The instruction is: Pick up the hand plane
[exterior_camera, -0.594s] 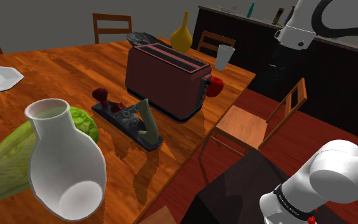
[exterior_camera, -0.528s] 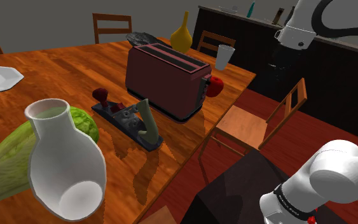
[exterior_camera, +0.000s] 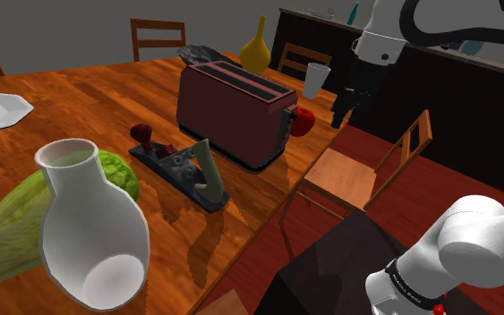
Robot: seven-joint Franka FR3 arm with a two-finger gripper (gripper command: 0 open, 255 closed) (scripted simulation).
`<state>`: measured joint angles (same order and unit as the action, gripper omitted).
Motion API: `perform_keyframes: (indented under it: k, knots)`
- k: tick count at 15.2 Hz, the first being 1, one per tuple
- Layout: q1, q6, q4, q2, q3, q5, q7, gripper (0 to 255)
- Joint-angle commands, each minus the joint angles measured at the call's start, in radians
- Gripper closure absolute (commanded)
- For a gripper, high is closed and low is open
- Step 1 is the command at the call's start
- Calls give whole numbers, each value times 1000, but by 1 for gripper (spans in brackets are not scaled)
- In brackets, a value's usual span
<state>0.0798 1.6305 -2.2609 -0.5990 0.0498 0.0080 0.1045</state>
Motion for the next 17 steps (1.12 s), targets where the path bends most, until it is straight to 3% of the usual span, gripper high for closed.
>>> perform_keyframes:
  k: [1, 9, 17]
  knots:
    - [18, 16, 29, 54, 33, 21, 32, 0]
    - [71, 41, 216, 295, 144, 61, 141, 0]
    - [128, 26, 473, 566, 240, 46, 255, 0]
